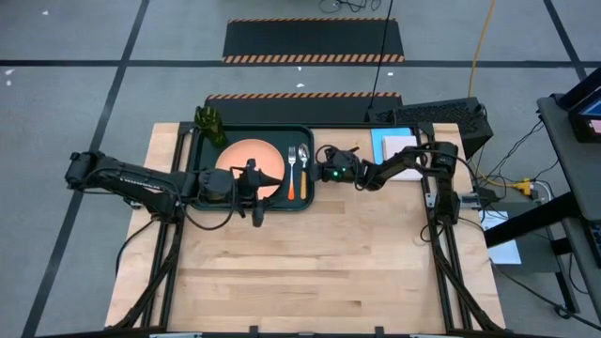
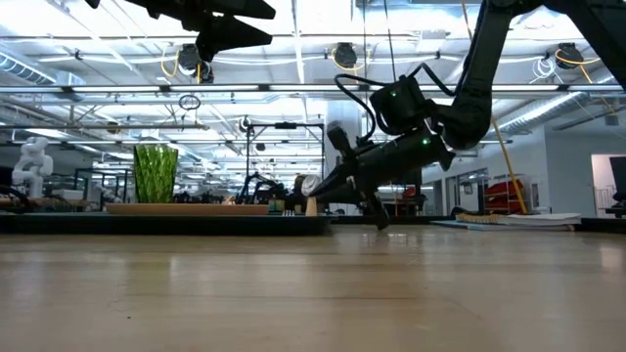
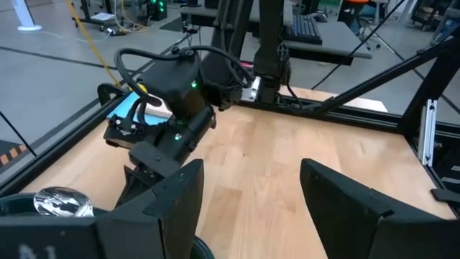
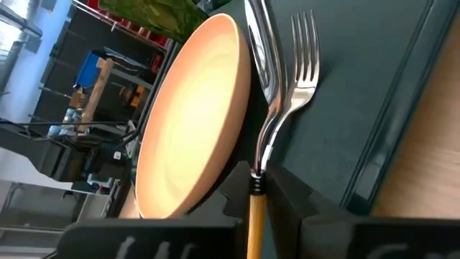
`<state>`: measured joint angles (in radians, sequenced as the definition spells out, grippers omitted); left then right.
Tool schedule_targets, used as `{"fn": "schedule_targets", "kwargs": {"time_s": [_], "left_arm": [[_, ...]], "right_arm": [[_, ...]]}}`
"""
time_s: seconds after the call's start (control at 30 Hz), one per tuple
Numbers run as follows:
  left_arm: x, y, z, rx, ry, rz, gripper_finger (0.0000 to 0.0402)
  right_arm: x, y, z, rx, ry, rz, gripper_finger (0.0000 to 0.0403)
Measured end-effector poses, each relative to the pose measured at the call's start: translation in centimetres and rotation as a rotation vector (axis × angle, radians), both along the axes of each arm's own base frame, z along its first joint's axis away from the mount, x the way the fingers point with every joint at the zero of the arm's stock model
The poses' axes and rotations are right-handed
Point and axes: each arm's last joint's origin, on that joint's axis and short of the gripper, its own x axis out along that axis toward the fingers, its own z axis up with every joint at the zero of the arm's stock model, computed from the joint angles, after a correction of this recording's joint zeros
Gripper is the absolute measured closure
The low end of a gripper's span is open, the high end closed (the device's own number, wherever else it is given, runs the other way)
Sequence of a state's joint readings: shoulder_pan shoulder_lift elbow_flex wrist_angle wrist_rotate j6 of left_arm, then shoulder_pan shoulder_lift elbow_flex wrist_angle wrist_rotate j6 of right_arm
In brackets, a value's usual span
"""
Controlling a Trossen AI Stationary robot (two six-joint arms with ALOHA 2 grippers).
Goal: Pick and place plate/cup/fork/spoon on tray
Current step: Put the yellow spoon on the black table tray to the right of the orange fork
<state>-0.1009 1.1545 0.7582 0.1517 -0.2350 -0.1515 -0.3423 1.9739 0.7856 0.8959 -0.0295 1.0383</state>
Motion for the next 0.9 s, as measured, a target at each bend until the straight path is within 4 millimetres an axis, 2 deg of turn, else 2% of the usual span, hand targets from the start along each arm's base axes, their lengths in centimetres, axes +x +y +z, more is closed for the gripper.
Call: {"fn": "schedule_targets", "kwargs": {"time_s": [0.27,0.9], "left_arm": [[0.00,-0.01,0.01,0.010,0.001,-0.004,0.0170],[0.00,-0.05,0.01,0.007,0.000,-0.005,0.0170]], "right_arm": [[-0.24,-0.48,-0.17,0.035,0.011,0.001,0.0356],[-0.31,-0.18,-0.56,0.045,0.048,-0.003,0.0353]]}}
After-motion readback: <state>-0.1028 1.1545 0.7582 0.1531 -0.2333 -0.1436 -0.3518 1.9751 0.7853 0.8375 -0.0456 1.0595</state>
